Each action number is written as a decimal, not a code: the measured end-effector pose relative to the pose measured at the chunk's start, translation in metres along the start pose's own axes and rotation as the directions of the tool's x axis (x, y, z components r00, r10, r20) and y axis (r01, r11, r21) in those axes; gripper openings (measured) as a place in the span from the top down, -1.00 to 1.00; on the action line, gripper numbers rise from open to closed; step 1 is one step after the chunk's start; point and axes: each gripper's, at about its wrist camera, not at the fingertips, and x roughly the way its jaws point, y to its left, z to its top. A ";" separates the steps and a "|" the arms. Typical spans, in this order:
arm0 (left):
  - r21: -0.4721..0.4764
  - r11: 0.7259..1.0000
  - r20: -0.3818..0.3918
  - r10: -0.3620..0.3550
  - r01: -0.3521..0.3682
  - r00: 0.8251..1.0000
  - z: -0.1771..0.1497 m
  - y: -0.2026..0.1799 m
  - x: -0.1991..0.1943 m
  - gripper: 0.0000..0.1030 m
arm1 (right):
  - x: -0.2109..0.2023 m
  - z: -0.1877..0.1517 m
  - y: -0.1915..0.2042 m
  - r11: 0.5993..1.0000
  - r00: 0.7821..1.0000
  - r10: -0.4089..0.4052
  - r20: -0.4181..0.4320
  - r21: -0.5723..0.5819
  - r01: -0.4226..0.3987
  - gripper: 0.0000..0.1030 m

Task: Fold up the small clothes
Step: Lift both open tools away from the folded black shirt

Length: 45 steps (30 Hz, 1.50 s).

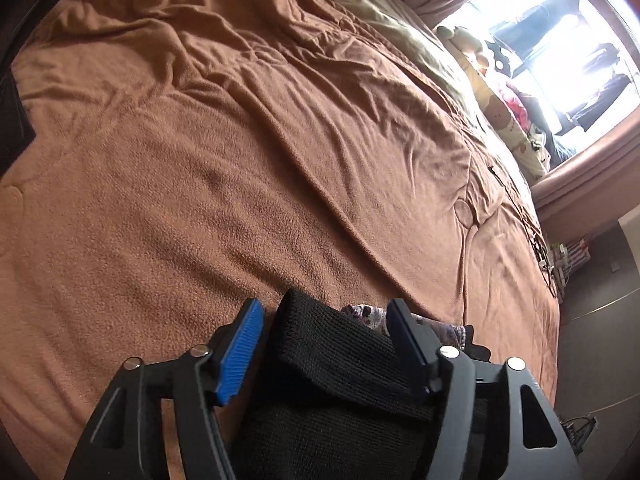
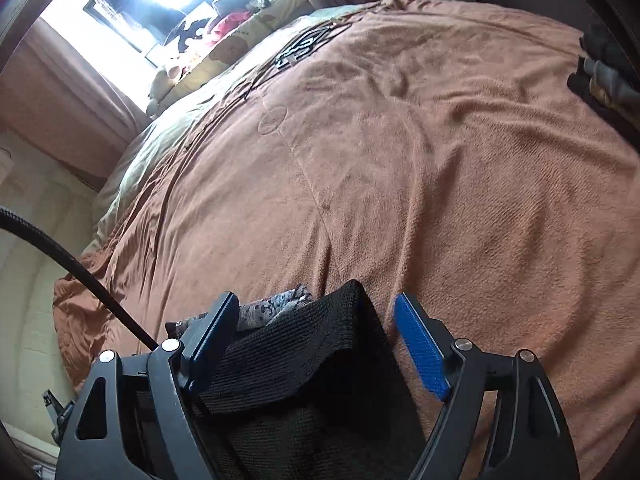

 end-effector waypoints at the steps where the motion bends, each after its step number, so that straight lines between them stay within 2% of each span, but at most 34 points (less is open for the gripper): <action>1: 0.028 0.999 0.005 0.016 -0.016 1.000 0.000 -0.002 -0.005 -0.50 | -0.003 -0.001 0.002 1.000 1.000 -0.019 -0.005 -0.025 0.019 -0.53; 4: 0.114 0.992 0.005 0.062 -0.062 0.998 -0.006 -0.006 -0.015 -0.55 | -0.008 -0.010 0.008 0.991 0.996 -0.085 -0.038 -0.105 0.080 -0.53; 6: 0.163 0.983 -0.026 0.086 -0.080 0.996 -0.013 -0.008 -0.015 -0.55 | -0.007 -0.016 0.015 0.982 0.991 -0.112 -0.072 -0.163 0.099 -0.53; 9: 0.266 0.953 -0.042 0.162 -0.145 0.986 -0.025 -0.015 -0.011 -0.55 | -0.009 -0.024 0.026 0.960 0.983 -0.163 -0.086 -0.242 0.138 -0.53; 12: 0.313 0.935 -0.075 0.199 -0.166 0.977 -0.033 -0.016 -0.002 -0.55 | -0.009 -0.026 0.035 0.935 0.973 -0.217 -0.082 -0.303 0.183 -0.53; 16: 0.356 0.913 -0.099 0.250 -0.200 0.963 -0.040 -0.016 0.005 -0.55 | -0.005 -0.031 0.046 0.918 0.964 -0.242 -0.114 -0.350 0.189 -0.53; 20: 0.442 0.861 -0.090 0.322 -0.252 0.943 -0.049 -0.023 0.017 -0.55 | 0.008 -0.038 0.052 0.877 0.943 -0.307 -0.125 -0.422 0.229 -0.53; 25: 0.490 0.827 -0.103 0.369 -0.276 0.924 -0.053 -0.026 0.034 -0.55 | 0.029 -0.040 0.057 0.865 0.932 -0.330 -0.147 -0.442 0.237 -0.53; 35: 0.503 0.808 -0.069 0.390 -0.306 0.918 -0.026 -0.048 0.064 -0.55 | 0.073 -0.015 0.065 0.866 0.929 -0.349 -0.118 -0.419 0.272 -0.53; 39: 0.472 0.832 -0.075 0.368 -0.292 0.927 -0.011 -0.050 0.076 -0.55 | 0.093 -0.003 0.070 0.872 0.932 -0.345 -0.113 -0.405 0.274 -0.53; 45: 0.448 0.847 -0.065 0.351 -0.287 0.934 0.016 -0.054 0.090 -0.57 | 0.110 0.019 0.071 0.889 0.943 -0.317 -0.096 -0.377 0.260 -0.53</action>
